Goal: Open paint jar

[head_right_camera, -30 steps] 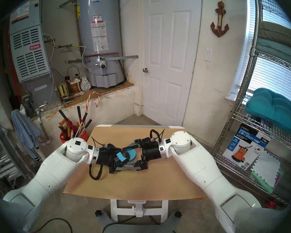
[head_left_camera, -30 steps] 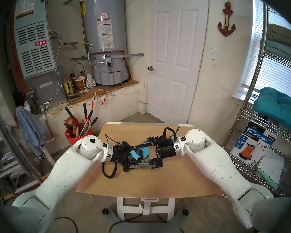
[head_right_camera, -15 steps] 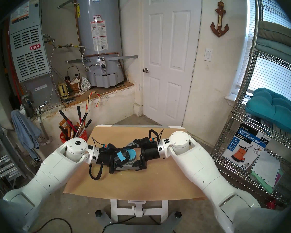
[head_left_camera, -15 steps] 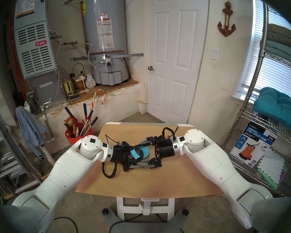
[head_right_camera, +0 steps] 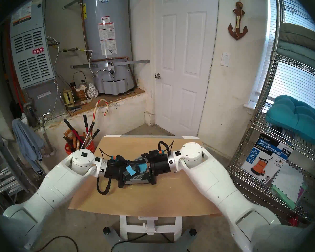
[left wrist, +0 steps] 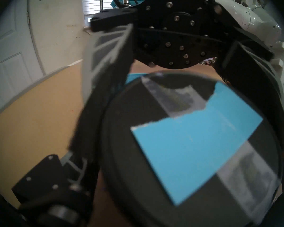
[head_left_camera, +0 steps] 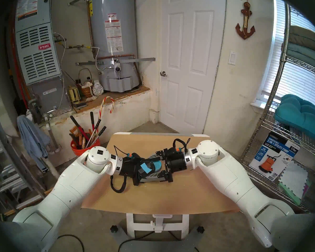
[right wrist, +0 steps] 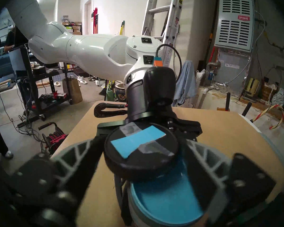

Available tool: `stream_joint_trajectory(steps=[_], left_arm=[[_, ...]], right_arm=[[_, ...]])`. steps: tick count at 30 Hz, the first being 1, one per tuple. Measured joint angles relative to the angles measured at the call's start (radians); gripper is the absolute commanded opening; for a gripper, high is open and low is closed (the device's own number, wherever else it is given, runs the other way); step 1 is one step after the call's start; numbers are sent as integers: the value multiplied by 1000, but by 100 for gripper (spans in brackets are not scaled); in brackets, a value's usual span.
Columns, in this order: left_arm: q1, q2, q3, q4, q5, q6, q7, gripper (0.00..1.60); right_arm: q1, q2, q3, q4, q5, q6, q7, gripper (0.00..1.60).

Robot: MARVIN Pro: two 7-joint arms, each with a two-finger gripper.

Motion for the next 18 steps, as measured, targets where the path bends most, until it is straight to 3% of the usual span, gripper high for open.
stream_joint_trajectory(steps=[8,18], left_arm=[[0,3,4,-2,-4,0,3,0],[0,6,8,-5,-7,0,9,0]], right_arm=[[0,1,5,1,-1,-12,0,53],[0,10,37,0,9,-17,7,54]])
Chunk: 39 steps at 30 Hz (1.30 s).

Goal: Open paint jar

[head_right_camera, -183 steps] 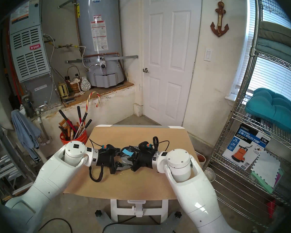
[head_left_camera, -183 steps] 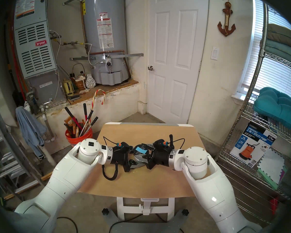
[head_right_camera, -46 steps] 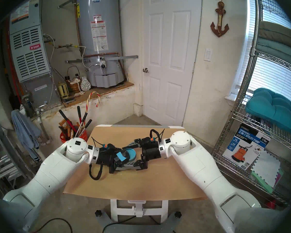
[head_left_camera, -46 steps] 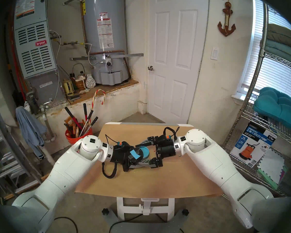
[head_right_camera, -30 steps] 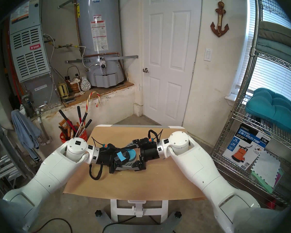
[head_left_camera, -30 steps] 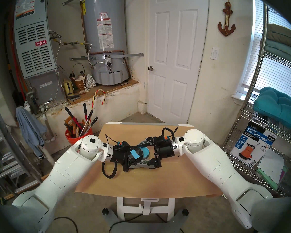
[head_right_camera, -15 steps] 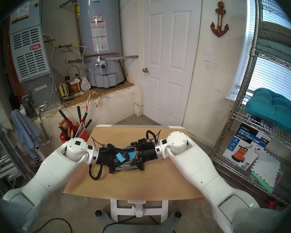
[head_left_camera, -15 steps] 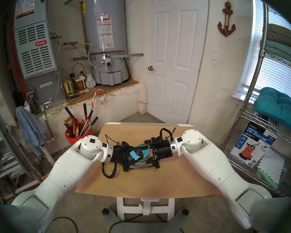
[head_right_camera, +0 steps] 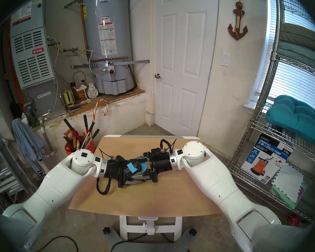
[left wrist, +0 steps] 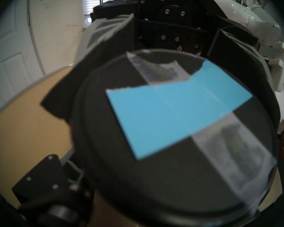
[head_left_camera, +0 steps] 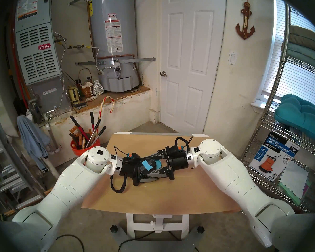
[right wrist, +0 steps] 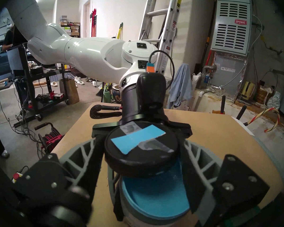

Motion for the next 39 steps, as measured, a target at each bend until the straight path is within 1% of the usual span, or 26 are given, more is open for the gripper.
stream_joint_trajectory(steps=[6,13,14,17,23,28,30,39], left_arm=[[1,3,3,-4,-2,0,4,0],[4,7,5,-10,-4,0,12,0],[4,7,6,-10,-4,0,12,0],[5,9,7,-13,-5,1,15,0],[5,13,11,-18,-5,2,20,0],[4,16,15,-22,-5,5,24,0],[4,18,17,-24,-5,6,25,0],[4,25,23,-34,-5,13,32,0]], right_arm=[[-2,17,27,-1,8,-2,4,55],[-19,21,97,1,52,6,-27,60],[-21,20,103,1,56,8,-31,53],[-31,20,133,6,71,16,-48,50],[-51,22,176,28,81,22,-81,53],[-68,29,197,47,80,16,-103,54],[-75,33,206,56,79,12,-111,51],[-96,45,223,87,73,-5,-135,51]])
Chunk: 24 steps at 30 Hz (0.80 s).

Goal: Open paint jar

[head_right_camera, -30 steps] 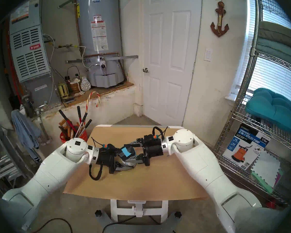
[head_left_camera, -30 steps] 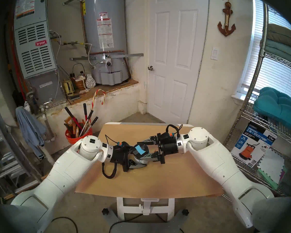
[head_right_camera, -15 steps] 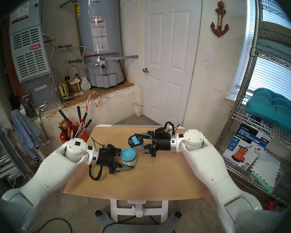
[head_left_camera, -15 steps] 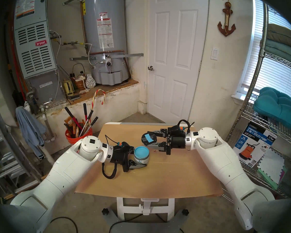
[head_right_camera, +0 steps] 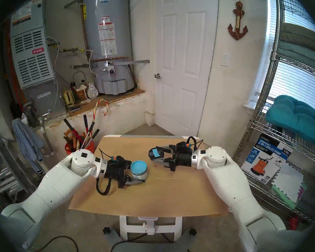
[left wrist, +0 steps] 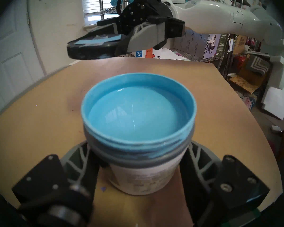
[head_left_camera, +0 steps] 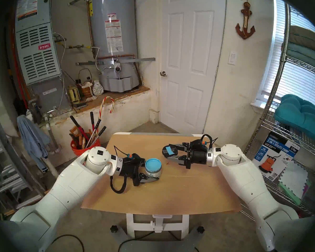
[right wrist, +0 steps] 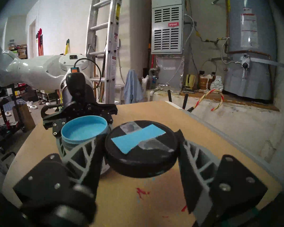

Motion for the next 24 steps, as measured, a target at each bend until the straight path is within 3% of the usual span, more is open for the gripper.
stream_joint_trajectory(steps=[8,9,10,14,15,16,17,24], left_arm=[[1,5,3,-6,-3,5,3,0],[1,5,4,-7,-3,6,3,46],[1,6,4,-7,-3,6,3,62],[1,8,5,-9,-3,9,3,77],[2,8,5,-10,-3,10,4,95],[2,9,5,-11,-3,11,4,145],[2,9,6,-12,-3,12,5,160],[17,21,15,-12,8,25,9,160]], right_arm=[[-17,5,1,15,-11,-14,-13,53],[-18,5,1,16,-12,-15,-14,54],[-19,6,1,17,-12,-16,-14,54],[-21,6,1,19,-16,-19,-16,54],[-21,6,1,19,-17,-19,-17,54],[-21,6,1,19,-17,-20,-17,53],[-21,6,1,19,-19,-21,-17,53],[-24,7,-1,24,-31,-26,-25,54]])
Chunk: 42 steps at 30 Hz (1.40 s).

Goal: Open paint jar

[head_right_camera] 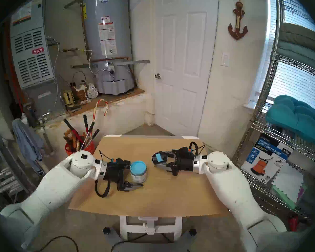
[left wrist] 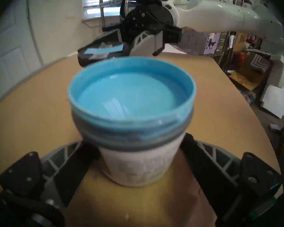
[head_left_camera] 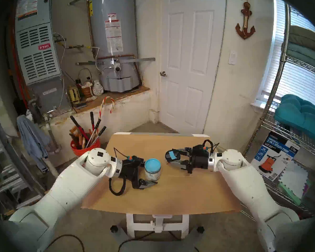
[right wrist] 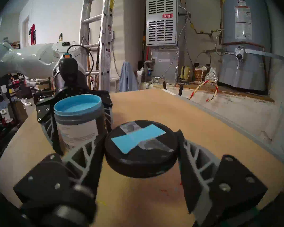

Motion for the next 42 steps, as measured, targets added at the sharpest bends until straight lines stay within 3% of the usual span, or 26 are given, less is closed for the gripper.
stream_joint_trajectory(steps=[11,19,20,22,26,42], left_arm=[[9,7,-2,-17,2,11,7,160],[24,20,-14,-35,-2,22,3,160],[26,21,-16,-38,-4,24,3,160],[31,25,-19,-42,-7,26,3,160],[45,35,-29,-54,-13,32,3,160],[88,79,-63,-88,-32,39,1,160]], right_arm=[[-6,1,-23,0,-67,-11,-29,60],[-8,0,-32,9,-113,-14,-64,80],[-8,0,-33,11,-116,-15,-65,110],[-8,0,-33,12,-122,-15,-67,142],[-8,0,-34,14,-131,-15,-68,160],[-7,0,-25,17,-130,-14,-40,160]])
